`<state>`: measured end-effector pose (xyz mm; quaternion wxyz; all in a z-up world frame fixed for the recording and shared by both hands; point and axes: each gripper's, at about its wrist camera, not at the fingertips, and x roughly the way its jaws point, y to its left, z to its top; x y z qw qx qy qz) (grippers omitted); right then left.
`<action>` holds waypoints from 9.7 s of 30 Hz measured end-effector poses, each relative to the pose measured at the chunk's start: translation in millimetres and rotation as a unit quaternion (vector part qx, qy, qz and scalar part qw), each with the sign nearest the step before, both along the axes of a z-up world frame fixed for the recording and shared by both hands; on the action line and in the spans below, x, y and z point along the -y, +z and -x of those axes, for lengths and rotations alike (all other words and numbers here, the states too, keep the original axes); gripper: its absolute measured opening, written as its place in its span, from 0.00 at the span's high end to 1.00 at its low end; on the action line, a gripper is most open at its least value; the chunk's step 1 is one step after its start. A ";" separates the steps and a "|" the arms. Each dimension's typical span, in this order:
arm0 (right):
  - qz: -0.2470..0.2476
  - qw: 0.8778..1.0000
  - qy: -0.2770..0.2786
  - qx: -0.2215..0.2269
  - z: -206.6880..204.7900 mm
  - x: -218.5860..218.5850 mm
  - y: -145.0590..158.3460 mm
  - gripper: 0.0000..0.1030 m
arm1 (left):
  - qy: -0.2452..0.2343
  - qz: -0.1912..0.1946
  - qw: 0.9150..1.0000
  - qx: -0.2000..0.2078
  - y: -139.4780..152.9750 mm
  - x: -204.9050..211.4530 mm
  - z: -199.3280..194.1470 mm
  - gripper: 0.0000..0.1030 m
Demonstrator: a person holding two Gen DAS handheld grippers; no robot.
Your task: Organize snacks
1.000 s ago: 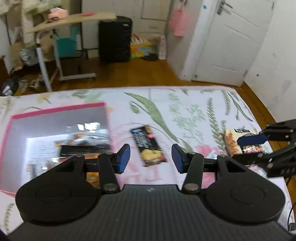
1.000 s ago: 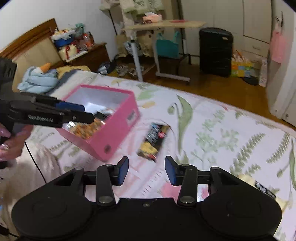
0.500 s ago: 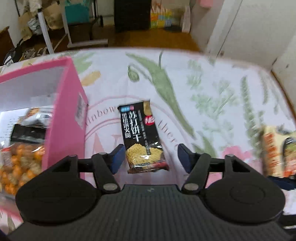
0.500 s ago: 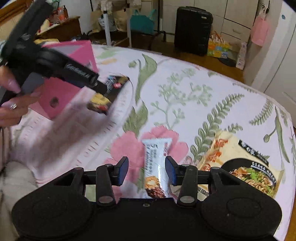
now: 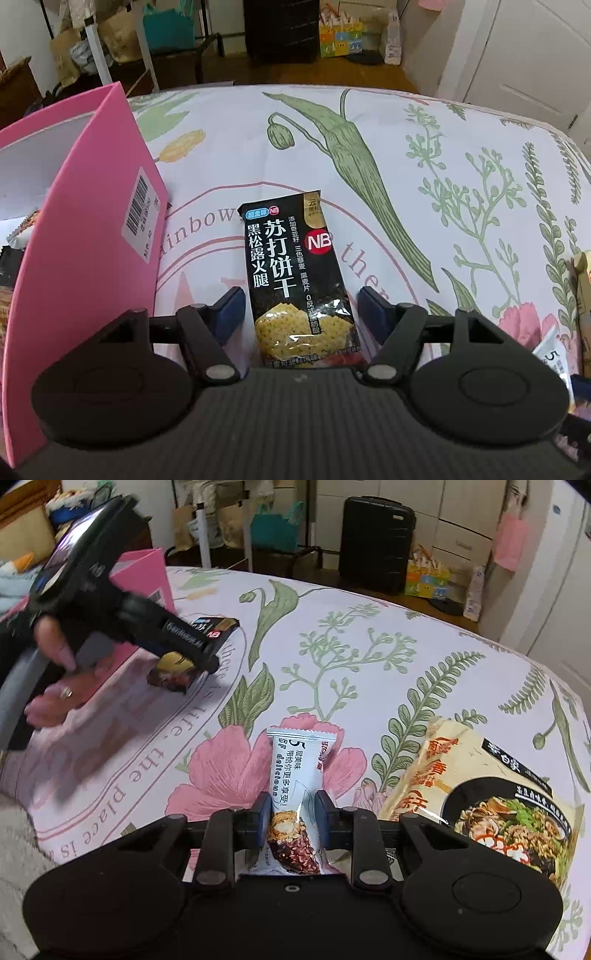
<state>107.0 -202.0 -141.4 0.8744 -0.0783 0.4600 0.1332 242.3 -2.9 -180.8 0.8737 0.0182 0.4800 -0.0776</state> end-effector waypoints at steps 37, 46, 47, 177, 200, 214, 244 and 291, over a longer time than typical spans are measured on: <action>-0.184 0.980 -0.044 -0.068 23.8 -21.6 44.8 0.70 | -0.070 0.050 0.996 -0.015 67.6 -33.9 114.3 0.54; -0.213 0.975 0.033 -0.049 41.1 -60.4 83.2 0.70 | -0.067 0.098 0.993 -0.013 111.8 -82.2 161.8 0.54; -0.217 0.974 0.044 -0.045 40.4 -65.1 88.1 0.70 | -0.069 0.104 0.992 -0.012 117.6 -87.1 164.6 0.54; -0.237 0.958 -0.147 -0.073 31.0 75.5 63.0 0.45 | -0.200 0.123 0.970 -0.060 100.8 54.4 130.2 0.52; -0.249 0.966 0.022 -0.068 -29.8 -103.4 123.5 0.50 | -0.055 0.131 0.990 0.023 160.0 -145.7 151.3 0.52; -0.263 0.954 0.072 -0.127 -126.2 -229.9 110.1 0.52 | 0.052 0.105 0.992 0.038 153.0 -261.3 94.4 0.51; -0.164 0.983 0.080 0.025 -57.5 -199.7 104.2 0.48 | 0.070 0.049 0.993 0.081 135.6 -254.7 109.3 0.48; -0.059 0.981 -0.136 0.124 114.3 -64.6 157.7 0.29 | -0.031 0.067 0.993 0.094 192.1 -85.5 219.9 0.34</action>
